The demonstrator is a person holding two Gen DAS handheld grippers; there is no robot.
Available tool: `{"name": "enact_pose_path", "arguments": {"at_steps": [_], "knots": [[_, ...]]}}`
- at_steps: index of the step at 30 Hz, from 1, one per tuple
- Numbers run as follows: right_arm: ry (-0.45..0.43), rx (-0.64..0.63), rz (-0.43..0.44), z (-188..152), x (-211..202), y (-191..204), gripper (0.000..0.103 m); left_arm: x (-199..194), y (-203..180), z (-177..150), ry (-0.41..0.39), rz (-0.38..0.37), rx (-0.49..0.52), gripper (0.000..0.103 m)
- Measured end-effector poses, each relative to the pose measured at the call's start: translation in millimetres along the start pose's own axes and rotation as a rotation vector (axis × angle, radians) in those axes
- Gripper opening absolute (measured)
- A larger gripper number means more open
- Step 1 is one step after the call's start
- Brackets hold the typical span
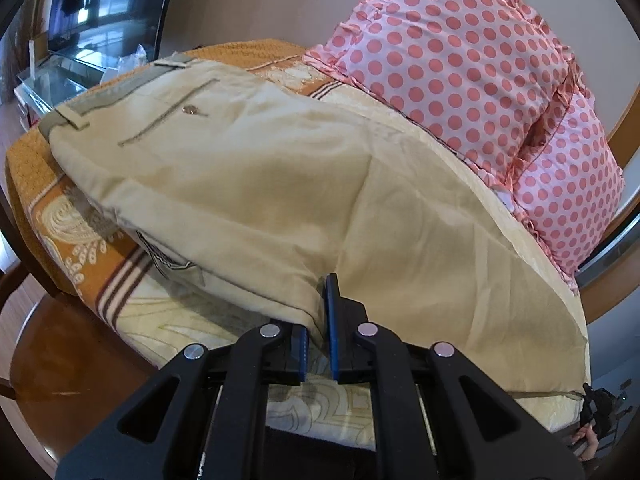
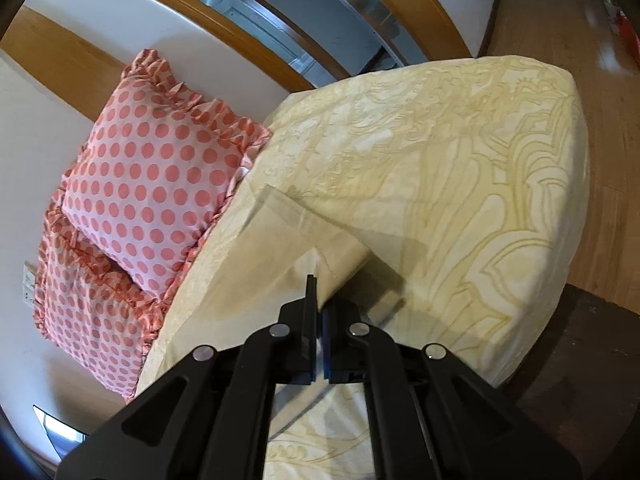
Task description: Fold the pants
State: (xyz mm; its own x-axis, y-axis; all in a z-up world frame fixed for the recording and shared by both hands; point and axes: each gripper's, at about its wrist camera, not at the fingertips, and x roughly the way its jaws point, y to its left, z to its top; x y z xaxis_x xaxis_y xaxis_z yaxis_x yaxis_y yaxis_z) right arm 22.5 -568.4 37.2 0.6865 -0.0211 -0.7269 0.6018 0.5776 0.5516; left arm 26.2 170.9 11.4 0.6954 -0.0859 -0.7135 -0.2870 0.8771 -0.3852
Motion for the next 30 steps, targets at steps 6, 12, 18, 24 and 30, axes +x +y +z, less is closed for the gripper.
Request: {"name": "enact_pose_path", "arguments": {"at_steps": [6,12,18,24,30], "knots": [[-0.054,-0.055,-0.046,-3,-23,10,0.035,-17,8,-9,-0.032,-0.043,0.033,0.013],[-0.127,-0.05,-0.129,0,-40,-4,0.047,-49,11,-13,-0.107,-0.031,0.058,0.018],[-0.172,-0.12,-0.171,-7,-40,14,0.036,-76,14,-5,-0.268,0.132,0.053,0.02],[0.012,-0.493,0.063,-25,9,131,0.043,-63,-2,6,-0.288,0.1,0.141,0.074],[0.334,-0.806,0.278,-107,82,237,0.043,-27,-41,-3,-0.236,0.057,0.294,0.077]]}}
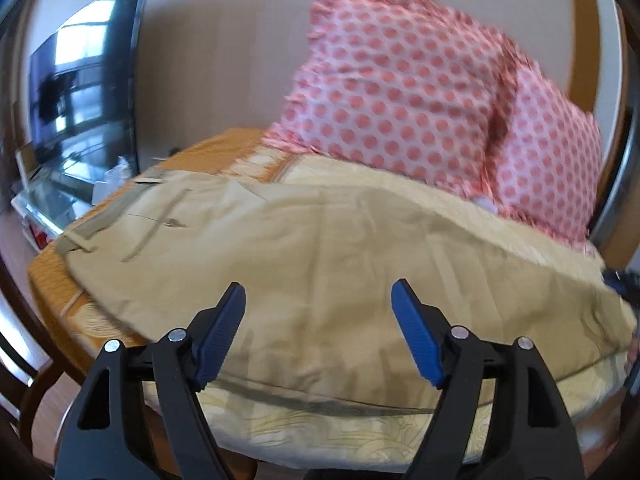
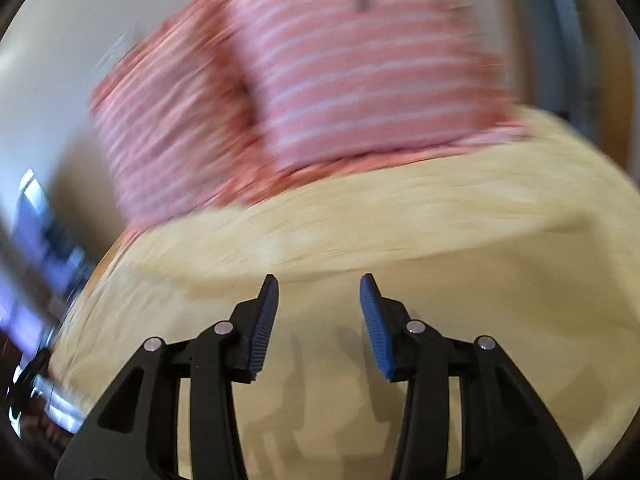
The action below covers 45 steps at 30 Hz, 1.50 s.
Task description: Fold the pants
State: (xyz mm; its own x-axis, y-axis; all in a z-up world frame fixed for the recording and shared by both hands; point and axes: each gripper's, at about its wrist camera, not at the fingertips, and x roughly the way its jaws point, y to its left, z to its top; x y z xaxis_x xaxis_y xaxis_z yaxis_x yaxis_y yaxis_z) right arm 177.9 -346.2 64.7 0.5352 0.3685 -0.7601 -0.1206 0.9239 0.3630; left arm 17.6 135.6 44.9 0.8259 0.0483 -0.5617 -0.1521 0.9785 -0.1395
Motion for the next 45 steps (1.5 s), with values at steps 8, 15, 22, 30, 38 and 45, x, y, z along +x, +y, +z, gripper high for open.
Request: {"name": "enact_pose_path", "arguments": {"at_steps": [8,15,22,30,38,45], "knots": [[0.058,0.092,-0.24,-10,22,-26,0.043,33,5,-23,0.087,0.001,-0.013,0.079],[-0.241,0.369,-0.661,-77,-111,-98,0.073,30,3,-32,0.052,-0.022,0.007,0.087],[-0.269,0.606,-0.715,-126,-157,-162,0.057,32,-4,-33,0.045,-0.018,0.039,0.093],[-0.286,0.535,-0.595,-114,-125,-138,0.016,33,-5,-35,0.042,-0.015,0.048,0.093],[-0.418,0.337,-0.355,-58,-120,-65,0.006,36,-7,-35,0.042,-0.011,0.055,0.097],[-0.225,-0.058,0.223,-31,-25,145,0.002,27,-2,-29,0.035,-0.048,-0.027,0.097]]}}
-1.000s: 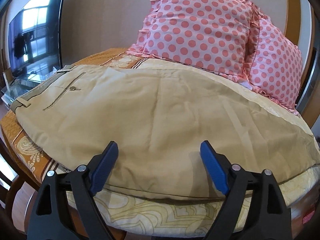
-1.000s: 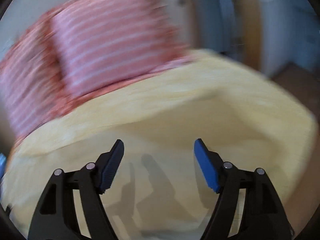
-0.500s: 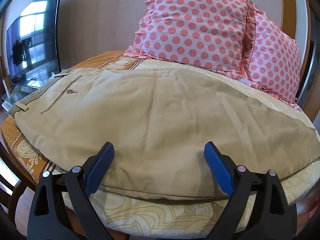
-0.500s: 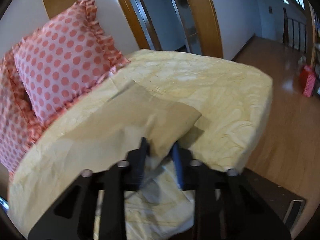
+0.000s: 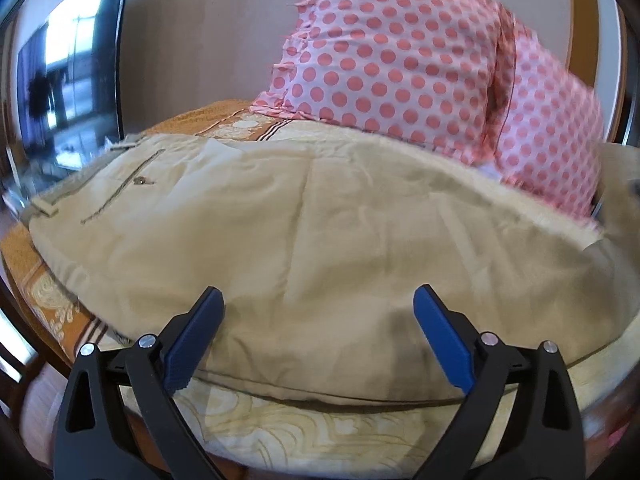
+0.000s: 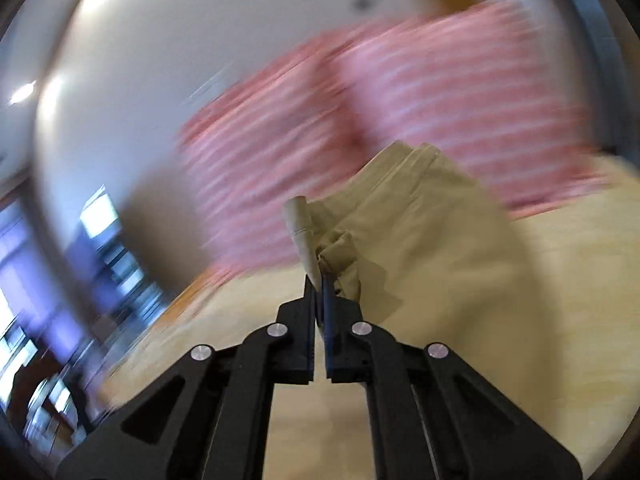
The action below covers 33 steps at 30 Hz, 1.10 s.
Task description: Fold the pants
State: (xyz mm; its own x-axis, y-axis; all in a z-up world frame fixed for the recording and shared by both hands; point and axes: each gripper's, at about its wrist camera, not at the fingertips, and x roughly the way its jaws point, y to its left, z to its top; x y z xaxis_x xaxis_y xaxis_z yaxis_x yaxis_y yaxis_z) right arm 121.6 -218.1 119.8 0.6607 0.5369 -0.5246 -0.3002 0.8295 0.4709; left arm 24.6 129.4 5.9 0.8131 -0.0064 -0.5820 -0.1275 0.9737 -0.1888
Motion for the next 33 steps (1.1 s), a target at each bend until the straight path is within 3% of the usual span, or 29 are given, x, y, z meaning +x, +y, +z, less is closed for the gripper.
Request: {"name": "enact_pose_path", "arguments": {"at_steps": [2,4,6,12,16,18,20,21,24,26,30,33], "knots": [[0.145,-0.046,0.076,-29,46,34,0.002,-11,9,4,-0.021,-0.03,-0.057,0.097],[0.307,-0.076,0.126,-66,89,59,0.002,-21,19,6,-0.042,-0.007,-0.087,0.097],[0.383,-0.085,0.134,-89,109,72,0.002,-31,35,9,-0.064,0.039,-0.113,0.097],[0.304,-0.103,0.194,-78,96,97,0.002,-48,92,20,-0.11,0.142,-0.253,0.097],[0.384,-0.169,0.22,-104,106,119,0.004,-52,117,21,-0.114,0.16,-0.352,0.097],[0.434,-0.217,0.224,-117,109,130,0.017,-53,130,19,-0.109,0.166,-0.403,0.097],[0.424,-0.211,0.267,-120,101,128,0.037,-55,139,17,-0.108,0.181,-0.423,0.097],[0.397,-0.215,0.266,-116,97,130,0.04,-56,142,17,-0.109,0.189,-0.428,0.097],[0.351,-0.246,0.179,-108,93,128,0.041,-57,154,16,-0.104,0.205,-0.459,0.097],[0.388,-0.286,0.115,-111,103,128,0.04,-54,162,16,-0.09,0.199,-0.496,0.097],[0.425,-0.424,0.051,-120,112,144,0.04,-51,171,14,-0.07,0.17,-0.554,0.097],[0.43,-0.439,0.034,-123,118,142,0.035,-50,170,13,-0.065,0.177,-0.545,0.097]]}}
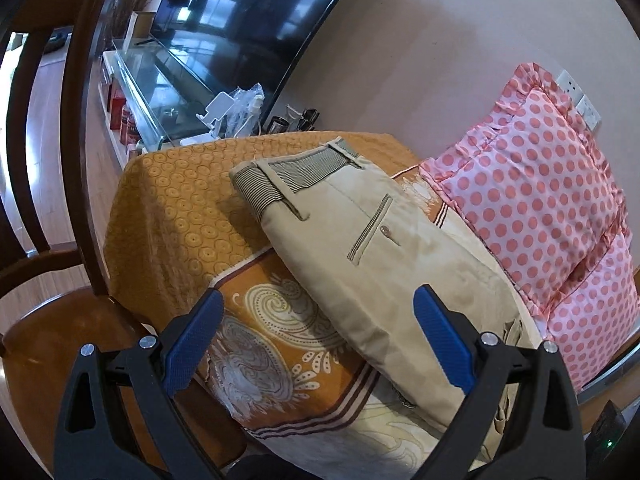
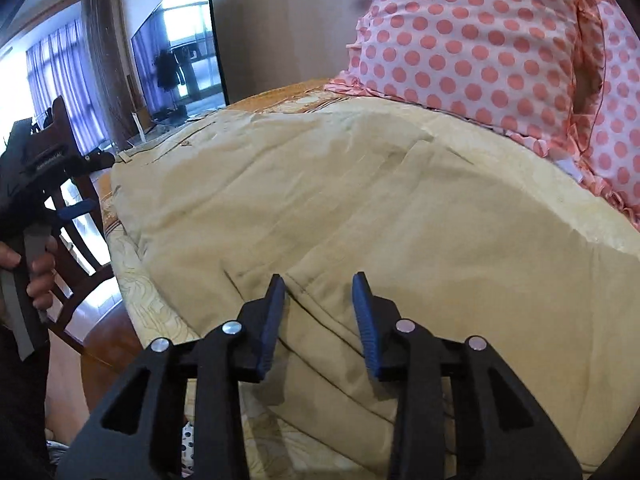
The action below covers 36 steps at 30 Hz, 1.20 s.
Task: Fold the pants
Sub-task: 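Grasp the ribbed waistband with the left gripper and lift it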
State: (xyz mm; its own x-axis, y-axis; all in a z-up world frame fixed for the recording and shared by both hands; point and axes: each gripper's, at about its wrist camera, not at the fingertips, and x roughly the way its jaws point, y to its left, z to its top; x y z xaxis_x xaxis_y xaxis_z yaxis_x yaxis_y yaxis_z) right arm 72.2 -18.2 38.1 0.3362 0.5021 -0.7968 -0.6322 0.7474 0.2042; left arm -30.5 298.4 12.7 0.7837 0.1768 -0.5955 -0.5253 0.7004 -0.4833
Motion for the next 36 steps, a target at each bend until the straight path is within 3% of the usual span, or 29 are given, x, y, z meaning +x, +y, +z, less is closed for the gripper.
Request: {"name": "enact_pose_path", "arguments": {"at_steps": [1,2,4,9,12,13,15,21,24,26,30,36], "knots": [[0.003,-0.007,-0.009,-1,0,0,0.03,0,-1,-1,0.001,0.001,0.003,0.097],[0.002,-0.024,-0.029,0,1,1,0.019,1,-1,-1,0.003,0.001,0.005,0.097],[-0.007,-0.023,-0.056,2,0,-2,0.011,1,-2,-2,0.006,0.0,0.008,0.097],[-0.148,0.09,0.107,18,-29,-11,0.01,0,0,-1,0.007,0.001,0.006,0.097],[-0.119,0.04,0.137,16,-23,3,0.01,1,3,0,0.01,-0.004,-0.002,0.097],[-0.077,0.01,0.115,11,-13,9,0.011,2,4,1,0.015,-0.009,-0.007,0.097],[0.003,0.031,0.135,2,4,8,0.022,5,6,2,0.035,-0.033,-0.018,0.097],[-0.021,0.024,0.163,-6,3,9,0.035,13,9,11,0.069,-0.033,-0.069,0.1],[-0.037,0.005,0.172,-11,4,12,0.045,4,9,14,0.017,-0.036,-0.087,0.1],[-0.042,-0.006,0.169,-10,2,15,0.047,1,3,19,-0.01,-0.017,-0.051,0.1],[-0.044,-0.005,0.175,-7,1,17,0.049,17,7,34,0.039,0.053,-0.062,0.1],[-0.051,0.005,0.185,-7,1,16,0.05,43,6,53,0.091,0.082,-0.054,0.1]]}}
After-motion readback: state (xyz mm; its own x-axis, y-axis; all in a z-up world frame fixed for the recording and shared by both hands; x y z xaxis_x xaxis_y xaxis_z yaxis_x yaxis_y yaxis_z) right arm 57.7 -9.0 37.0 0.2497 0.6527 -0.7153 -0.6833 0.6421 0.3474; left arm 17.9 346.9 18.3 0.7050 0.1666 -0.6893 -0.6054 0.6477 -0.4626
